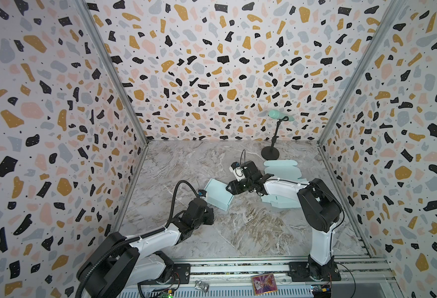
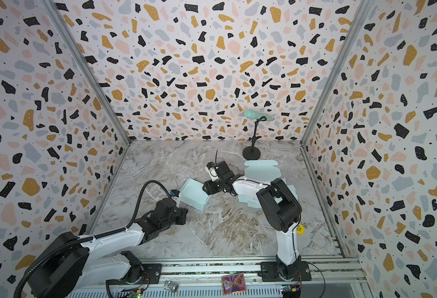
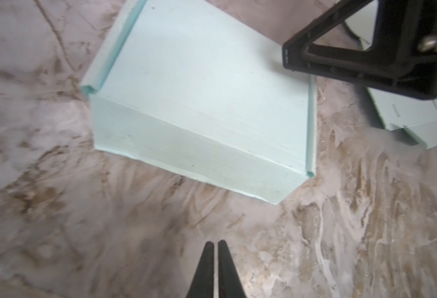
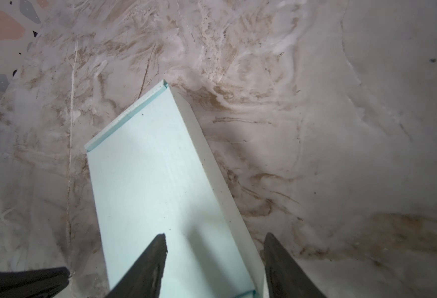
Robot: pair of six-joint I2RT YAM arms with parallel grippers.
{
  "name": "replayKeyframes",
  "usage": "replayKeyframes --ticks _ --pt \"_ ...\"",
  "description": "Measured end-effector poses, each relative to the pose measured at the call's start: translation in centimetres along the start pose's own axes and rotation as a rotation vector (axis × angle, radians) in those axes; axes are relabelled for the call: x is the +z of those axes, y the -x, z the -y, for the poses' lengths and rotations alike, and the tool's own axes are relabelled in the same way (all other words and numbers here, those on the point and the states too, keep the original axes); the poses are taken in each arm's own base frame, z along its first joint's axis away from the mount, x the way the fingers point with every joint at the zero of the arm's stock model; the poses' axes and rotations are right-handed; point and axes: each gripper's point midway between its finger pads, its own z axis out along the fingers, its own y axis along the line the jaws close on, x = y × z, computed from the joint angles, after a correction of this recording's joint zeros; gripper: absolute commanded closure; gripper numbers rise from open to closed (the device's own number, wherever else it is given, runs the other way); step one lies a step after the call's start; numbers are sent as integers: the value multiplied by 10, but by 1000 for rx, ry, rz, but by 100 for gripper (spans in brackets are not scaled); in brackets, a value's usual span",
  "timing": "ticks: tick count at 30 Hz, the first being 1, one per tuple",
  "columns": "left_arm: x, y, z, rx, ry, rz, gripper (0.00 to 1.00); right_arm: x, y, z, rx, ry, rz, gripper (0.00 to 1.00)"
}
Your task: Fold the paper box
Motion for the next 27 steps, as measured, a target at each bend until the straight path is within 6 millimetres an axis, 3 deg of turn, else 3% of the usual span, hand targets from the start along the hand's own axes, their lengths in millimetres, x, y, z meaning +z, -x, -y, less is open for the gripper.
replayKeyframes --ticks 7,13,22,27 --pt "14 -4 17 -26 -75 1 97 -1 5 4 22 21 5 40" --pt "25 -9 28 -45 -119 -5 95 4 3 -7 22 78 -8 40" --pt "37 -20 32 -53 -132 -28 95 18 -14 -13 29 122 -60 40" --pt "43 -18 34 -61 -131 -29 95 18 -12 -15 24 128 -50 41"
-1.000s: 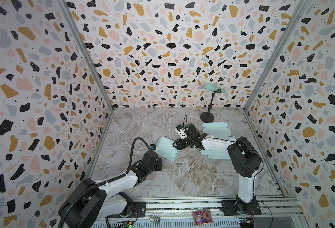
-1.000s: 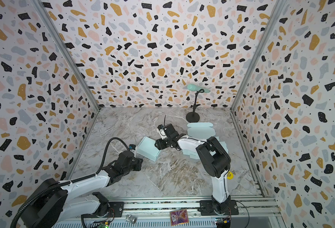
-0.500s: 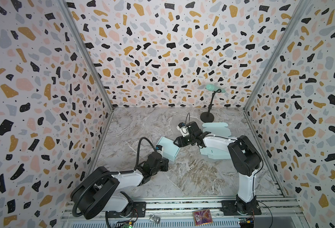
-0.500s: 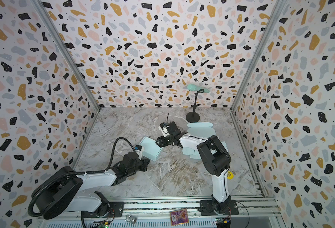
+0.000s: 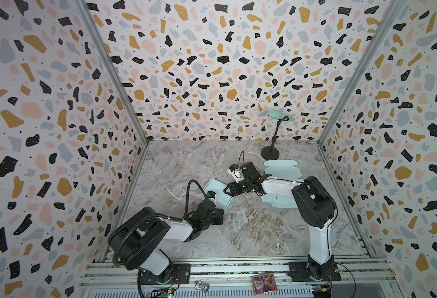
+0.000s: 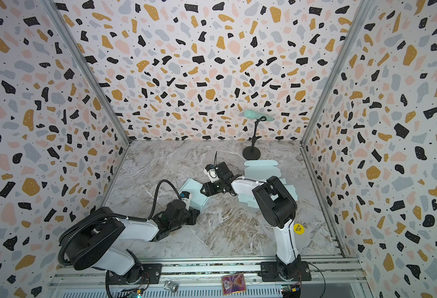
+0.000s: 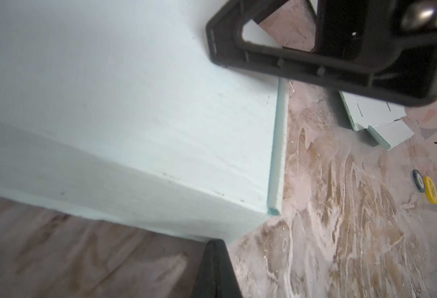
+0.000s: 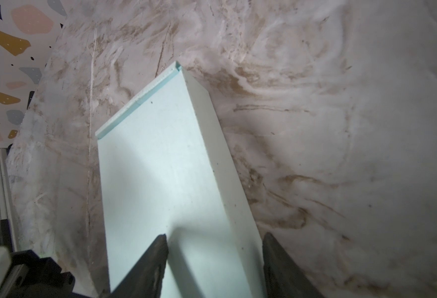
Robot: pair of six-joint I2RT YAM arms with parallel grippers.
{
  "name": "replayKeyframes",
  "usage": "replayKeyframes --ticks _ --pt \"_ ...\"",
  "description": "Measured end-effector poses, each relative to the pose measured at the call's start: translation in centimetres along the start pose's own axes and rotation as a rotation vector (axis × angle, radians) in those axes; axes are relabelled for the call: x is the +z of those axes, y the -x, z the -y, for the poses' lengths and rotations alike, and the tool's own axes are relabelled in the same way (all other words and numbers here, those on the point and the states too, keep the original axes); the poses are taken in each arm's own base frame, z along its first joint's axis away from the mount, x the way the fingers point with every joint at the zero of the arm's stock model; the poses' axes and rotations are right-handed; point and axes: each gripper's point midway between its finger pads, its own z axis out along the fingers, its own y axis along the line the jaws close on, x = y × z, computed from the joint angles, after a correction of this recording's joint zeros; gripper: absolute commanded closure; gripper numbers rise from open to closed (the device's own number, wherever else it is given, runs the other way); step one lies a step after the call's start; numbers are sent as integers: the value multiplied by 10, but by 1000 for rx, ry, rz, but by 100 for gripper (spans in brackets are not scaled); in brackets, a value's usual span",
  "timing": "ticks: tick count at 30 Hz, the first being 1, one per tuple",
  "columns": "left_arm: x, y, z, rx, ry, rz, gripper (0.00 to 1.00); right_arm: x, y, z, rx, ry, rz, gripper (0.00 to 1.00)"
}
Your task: Fold the paper box
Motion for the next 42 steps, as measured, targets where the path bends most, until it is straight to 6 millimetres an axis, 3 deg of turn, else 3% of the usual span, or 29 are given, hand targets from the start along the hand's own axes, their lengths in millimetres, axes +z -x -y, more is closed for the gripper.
replayKeyframes --ticks 17,28,36,42 --pt "22 13 13 7 -11 -13 95 -4 1 11 -19 -33 101 42" --pt "24 14 14 12 -14 -20 93 -9 1 14 -14 -55 123 42" --pt "3 7 7 46 6 -26 90 -12 -6 13 21 -47 61 39" --pt "-20 23 4 64 24 16 89 -17 6 12 35 -50 56 38"
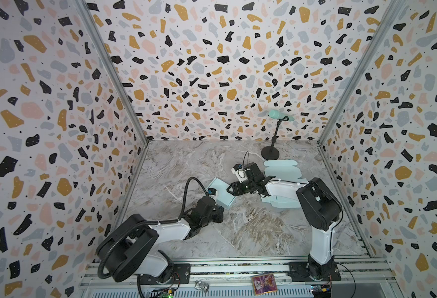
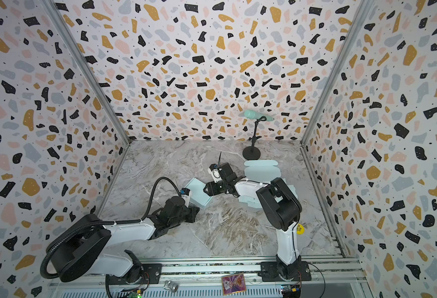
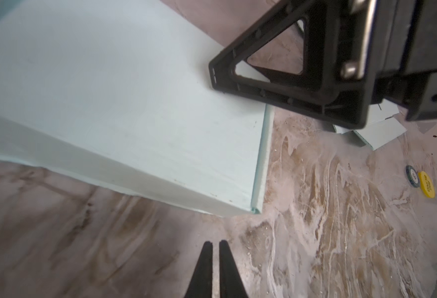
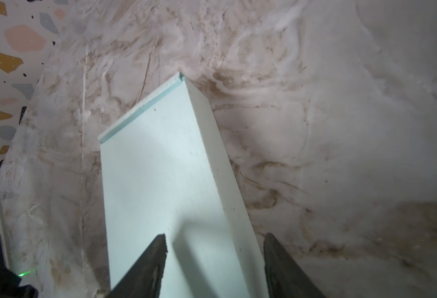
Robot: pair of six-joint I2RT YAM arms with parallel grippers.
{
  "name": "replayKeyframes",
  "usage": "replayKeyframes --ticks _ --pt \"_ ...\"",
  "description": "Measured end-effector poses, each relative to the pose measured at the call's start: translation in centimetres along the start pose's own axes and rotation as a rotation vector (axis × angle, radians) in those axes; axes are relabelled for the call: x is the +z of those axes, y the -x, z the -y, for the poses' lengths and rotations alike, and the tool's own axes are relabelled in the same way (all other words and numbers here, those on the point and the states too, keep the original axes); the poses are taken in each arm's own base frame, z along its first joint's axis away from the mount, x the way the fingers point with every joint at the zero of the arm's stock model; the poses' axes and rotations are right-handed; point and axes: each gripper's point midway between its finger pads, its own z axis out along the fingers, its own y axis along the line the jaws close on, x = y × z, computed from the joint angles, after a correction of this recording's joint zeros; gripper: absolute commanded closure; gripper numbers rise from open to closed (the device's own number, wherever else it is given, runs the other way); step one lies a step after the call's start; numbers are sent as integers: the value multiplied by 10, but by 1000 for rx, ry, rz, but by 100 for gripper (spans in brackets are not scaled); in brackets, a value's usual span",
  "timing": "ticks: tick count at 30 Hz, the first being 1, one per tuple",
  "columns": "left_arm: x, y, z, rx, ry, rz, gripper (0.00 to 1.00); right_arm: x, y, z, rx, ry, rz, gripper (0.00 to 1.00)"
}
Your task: Fold the paper box
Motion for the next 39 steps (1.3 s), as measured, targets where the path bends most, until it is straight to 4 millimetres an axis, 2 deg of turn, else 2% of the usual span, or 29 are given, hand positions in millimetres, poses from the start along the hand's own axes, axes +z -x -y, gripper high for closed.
replayKeyframes --ticks 5,9,13,16,22,28,39 --pt "-11 17 -44 -43 105 8 89 -3 29 -8 -14 10 43 38" --pt "-19 39 -78 -88 178 22 90 2 47 -12 -25 21 68 39" --pt "-25 61 -107 -162 198 66 92 13 47 -10 -13 29 66 39" --pt "-25 59 -127 -208 227 57 92 18 46 -11 3 46 70 39" --pt "-17 46 -129 -225 214 10 92 34 47 -17 22 103 78 39" --pt "-13 51 -126 -223 183 27 92 55 34 -20 30 142 41 39" --pt "1 48 -125 -252 139 19 92 56 30 -30 17 207 25 40"
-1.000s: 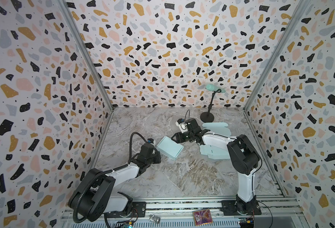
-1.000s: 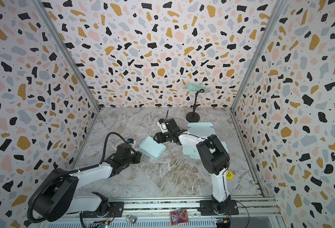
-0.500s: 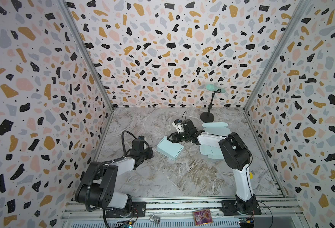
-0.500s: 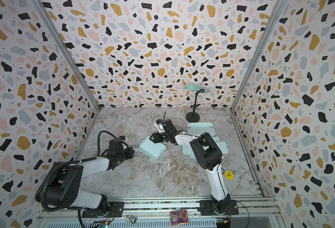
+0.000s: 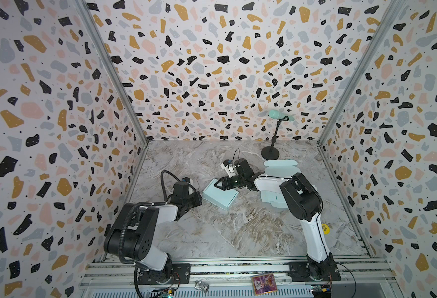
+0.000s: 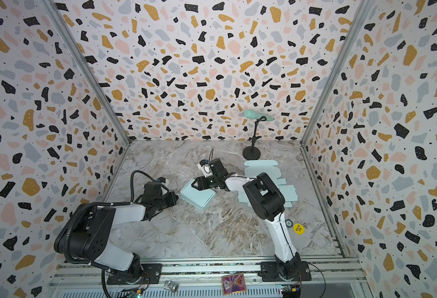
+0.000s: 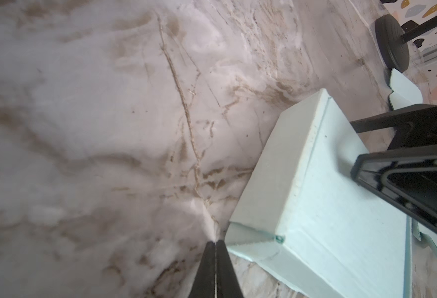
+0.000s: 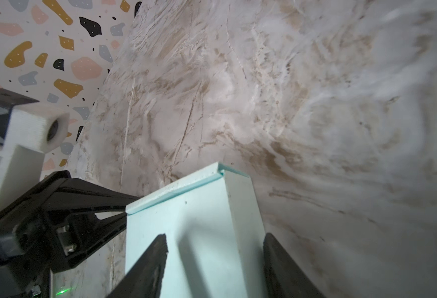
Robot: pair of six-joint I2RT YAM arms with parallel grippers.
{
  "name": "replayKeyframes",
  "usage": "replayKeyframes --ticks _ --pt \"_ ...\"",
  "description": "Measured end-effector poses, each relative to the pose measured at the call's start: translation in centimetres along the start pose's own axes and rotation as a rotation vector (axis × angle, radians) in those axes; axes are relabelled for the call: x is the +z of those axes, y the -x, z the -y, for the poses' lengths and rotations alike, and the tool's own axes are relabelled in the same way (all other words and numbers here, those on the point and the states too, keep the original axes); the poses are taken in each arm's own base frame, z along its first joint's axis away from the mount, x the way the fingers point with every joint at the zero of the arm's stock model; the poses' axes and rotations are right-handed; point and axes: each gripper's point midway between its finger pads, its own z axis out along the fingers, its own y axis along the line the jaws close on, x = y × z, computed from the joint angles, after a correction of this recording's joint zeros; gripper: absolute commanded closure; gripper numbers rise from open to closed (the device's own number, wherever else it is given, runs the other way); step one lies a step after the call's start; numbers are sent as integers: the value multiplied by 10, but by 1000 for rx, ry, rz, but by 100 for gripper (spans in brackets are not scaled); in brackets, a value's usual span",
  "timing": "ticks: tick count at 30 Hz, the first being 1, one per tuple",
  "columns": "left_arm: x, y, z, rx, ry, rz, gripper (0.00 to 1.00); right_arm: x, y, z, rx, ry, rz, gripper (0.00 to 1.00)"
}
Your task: Fold the paper box
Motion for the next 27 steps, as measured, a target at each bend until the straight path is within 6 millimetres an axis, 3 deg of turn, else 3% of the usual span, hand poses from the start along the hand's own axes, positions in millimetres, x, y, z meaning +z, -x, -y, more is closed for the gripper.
replayKeyframes --ticks 16,23,27 --pt "2 8 5 -18 -26 33 92 7 -6 -4 -5 32 -23 41" --pt "-20 20 2 -3 31 101 91 7 -6 -3 -5 26 -21 41" --pt "-26 12 1 -2 31 99 90 7 -6 -3 -5 25 -20 41"
